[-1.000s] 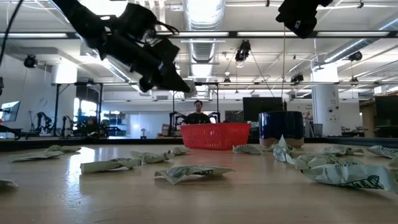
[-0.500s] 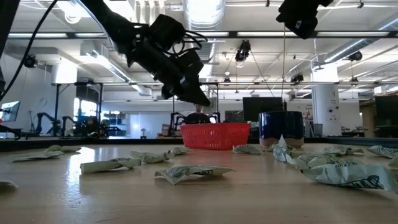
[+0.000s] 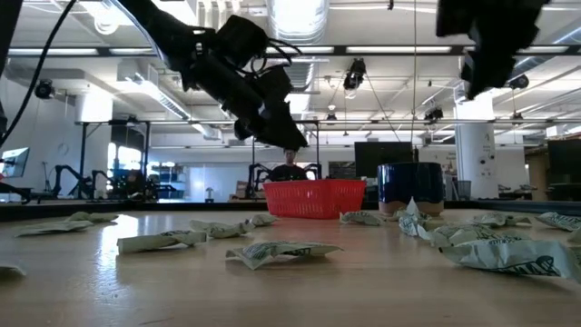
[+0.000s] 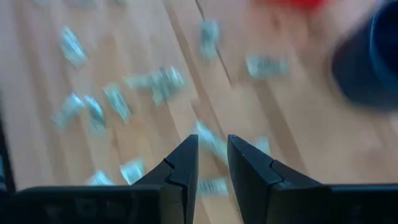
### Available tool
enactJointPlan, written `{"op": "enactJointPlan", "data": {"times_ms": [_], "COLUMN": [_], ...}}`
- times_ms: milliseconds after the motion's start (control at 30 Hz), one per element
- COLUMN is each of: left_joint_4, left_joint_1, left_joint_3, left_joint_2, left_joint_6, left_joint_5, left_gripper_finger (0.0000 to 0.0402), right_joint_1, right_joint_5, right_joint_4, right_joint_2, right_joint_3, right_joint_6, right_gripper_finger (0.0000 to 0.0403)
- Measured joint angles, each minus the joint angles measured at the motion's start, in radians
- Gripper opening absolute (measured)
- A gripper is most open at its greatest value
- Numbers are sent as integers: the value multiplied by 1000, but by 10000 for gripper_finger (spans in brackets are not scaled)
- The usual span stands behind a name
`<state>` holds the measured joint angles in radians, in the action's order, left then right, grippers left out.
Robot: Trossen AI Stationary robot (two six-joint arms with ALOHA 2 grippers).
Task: Pick and place Stevia / Truvia into bins
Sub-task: Put the stevia packet into the red basket
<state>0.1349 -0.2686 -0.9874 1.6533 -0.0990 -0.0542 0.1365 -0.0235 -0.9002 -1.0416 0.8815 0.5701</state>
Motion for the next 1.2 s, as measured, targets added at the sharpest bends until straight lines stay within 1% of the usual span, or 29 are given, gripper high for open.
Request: {"op": "enactJointPlan", "data": {"times_ms": [100, 267, 400, 533, 600, 800, 933, 1067, 1200], "left_joint_4": [-46, -137, -191, -201, -195, -200, -197, -199, -203], "left_joint_1": [1, 7, 14, 14, 15, 15, 15, 15, 15], "left_joint_3": [-1, 4, 18, 47, 57, 66, 65, 66, 70], "left_joint_2": [-45, -148, -237, -320, -354, -402, -408, -408, -408], "left_joint_6": [0, -1, -14, -53, -54, -55, -55, -55, -55], "left_joint_5": [26, 34, 34, 33, 31, 30, 30, 30, 31], "left_gripper_finger": [150, 150, 150, 151, 151, 151, 151, 151, 151], "right_joint_1": [23, 43, 39, 40, 40, 40, 40, 40, 40], "right_joint_5": [3, 0, -26, -40, -54, -94, -131, -136, -102], "right_joint_4": [-20, 65, 108, 104, 117, 234, 247, 296, 396], "right_joint_2": [1, 0, -1, -7, -8, -8, -26, -83, -168], "right_joint_3": [-56, -163, -227, -275, -293, -335, -357, -381, -384], "right_joint_6": [49, 150, 338, 594, 673, 759, 788, 820, 802], "right_gripper_finger": [86, 112, 144, 170, 179, 189, 188, 191, 200]}}
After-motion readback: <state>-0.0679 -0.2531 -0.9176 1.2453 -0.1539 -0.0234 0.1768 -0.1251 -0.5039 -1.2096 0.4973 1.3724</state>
